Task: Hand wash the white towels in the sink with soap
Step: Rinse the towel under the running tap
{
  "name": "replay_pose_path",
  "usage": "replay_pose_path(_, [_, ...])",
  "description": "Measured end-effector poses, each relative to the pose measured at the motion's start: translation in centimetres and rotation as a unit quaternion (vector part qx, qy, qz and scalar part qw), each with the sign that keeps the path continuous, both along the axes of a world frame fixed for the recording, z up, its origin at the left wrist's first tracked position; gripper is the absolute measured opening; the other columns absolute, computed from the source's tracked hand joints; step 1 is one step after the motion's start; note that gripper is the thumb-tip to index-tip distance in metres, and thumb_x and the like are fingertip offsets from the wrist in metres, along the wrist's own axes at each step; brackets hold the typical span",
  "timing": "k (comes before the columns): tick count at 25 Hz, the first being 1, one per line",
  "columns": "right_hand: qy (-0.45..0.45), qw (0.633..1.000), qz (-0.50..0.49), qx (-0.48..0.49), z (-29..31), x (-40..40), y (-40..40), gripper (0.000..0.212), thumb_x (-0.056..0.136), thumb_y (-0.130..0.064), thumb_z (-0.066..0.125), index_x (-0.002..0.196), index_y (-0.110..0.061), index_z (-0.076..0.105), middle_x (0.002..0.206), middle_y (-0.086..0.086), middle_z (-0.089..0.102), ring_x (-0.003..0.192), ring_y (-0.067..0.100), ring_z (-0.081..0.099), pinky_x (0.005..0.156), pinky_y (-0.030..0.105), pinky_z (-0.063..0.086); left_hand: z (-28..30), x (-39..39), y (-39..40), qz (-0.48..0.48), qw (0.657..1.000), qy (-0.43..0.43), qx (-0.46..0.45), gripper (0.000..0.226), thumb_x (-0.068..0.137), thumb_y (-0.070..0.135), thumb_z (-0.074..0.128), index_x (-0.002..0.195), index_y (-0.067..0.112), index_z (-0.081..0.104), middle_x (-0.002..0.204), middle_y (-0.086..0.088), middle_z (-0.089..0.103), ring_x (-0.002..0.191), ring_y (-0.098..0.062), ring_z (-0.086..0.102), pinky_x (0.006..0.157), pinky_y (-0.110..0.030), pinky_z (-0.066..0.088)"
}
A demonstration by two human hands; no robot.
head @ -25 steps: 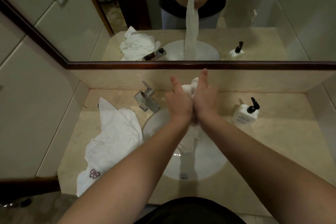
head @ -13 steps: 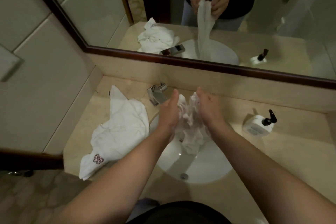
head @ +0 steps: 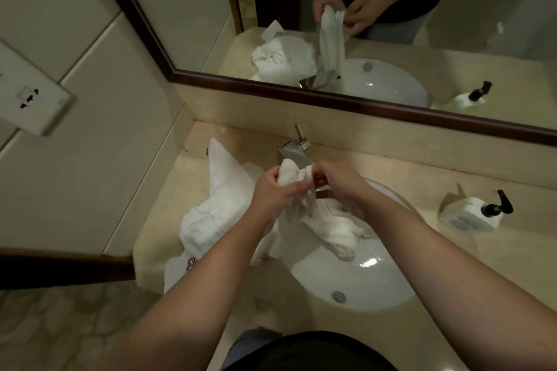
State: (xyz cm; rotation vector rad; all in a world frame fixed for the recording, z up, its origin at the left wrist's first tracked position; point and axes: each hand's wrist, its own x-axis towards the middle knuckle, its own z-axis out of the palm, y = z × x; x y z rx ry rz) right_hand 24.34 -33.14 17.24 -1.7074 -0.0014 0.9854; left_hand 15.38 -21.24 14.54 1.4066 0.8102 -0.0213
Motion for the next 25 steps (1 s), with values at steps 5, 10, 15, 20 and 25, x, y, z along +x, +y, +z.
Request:
replay_pose_path(5, [-0.193, 0.970, 0.032, -0.147, -2.4, 1.4, 3.5, 0.035, 0.082, -0.027, 0.062, 0.054, -0.008, 0.055, 0.053, 0.009, 0.049, 0.052, 0.022, 0.050, 0.051, 0.042, 0.050, -2.4, 1.5, 2.5, -0.008, 1.000, 0.017, 0.008, 0.023, 0.081, 0.016, 0.080, 0.101, 0.015, 0.068, 0.100, -0.006, 0.073, 0.090, -0.018, 0.070, 0.076, -0.029, 0.058])
replay_pose_path(10, [-0.284, 0.925, -0.047, -0.249, -5.4, 3.7, 7.2, 0.057, 0.088, -0.042, 0.058, 0.042, -0.014, 0.040, 0.038, 0.000, 0.040, 0.043, 0.020, 0.041, 0.049, 0.036, 0.032, -4.9, 3.3, 5.6, -0.004, 0.998, 0.068, -0.004, 0.022, 0.079, 0.012, 0.079, 0.098, 0.012, 0.069, 0.096, -0.009, 0.073, 0.081, -0.017, 0.067, 0.067, -0.026, 0.055])
replay_pose_path(15, [-0.271, 0.913, -0.048, -0.301, -10.2, 8.6, 10.3, 0.047, 0.093, -0.045, 0.057, 0.061, -0.011, 0.060, 0.066, 0.012, 0.067, 0.069, 0.031, 0.065, 0.059, 0.033, 0.044, -7.1, 4.1, 7.9, -0.053, 0.995, 0.088, -0.014, 0.033, 0.075, 0.009, 0.083, 0.104, 0.009, 0.067, 0.087, 0.000, 0.068, 0.072, -0.010, 0.064, 0.051, -0.016, 0.047])
replay_pose_path(20, [-0.289, 0.897, -0.028, -0.334, -13.4, 10.7, 12.1, 0.049, 0.095, -0.050, 0.054, 0.067, -0.011, 0.059, 0.072, 0.014, 0.063, 0.076, 0.036, 0.063, 0.061, 0.033, 0.038, -8.6, 5.1, 8.3, -0.067, 0.994, 0.083, -0.032, 0.027, 0.076, 0.013, 0.083, 0.099, 0.010, 0.070, 0.085, -0.002, 0.069, 0.070, -0.012, 0.064, 0.058, -0.024, 0.053])
replay_pose_path(25, [-0.302, 0.882, -0.045, -0.359, -14.9, 11.6, 12.6, 0.046, 0.099, -0.044, 0.050, 0.084, -0.004, 0.069, 0.088, 0.022, 0.069, 0.086, 0.038, 0.065, 0.064, 0.032, 0.036, -9.5, 5.7, 8.5, -0.088, 0.993, 0.075, -0.022, 0.027, 0.074, 0.012, 0.085, 0.095, 0.004, 0.070, 0.081, 0.000, 0.065, 0.072, -0.013, 0.060, 0.063, -0.026, 0.051])
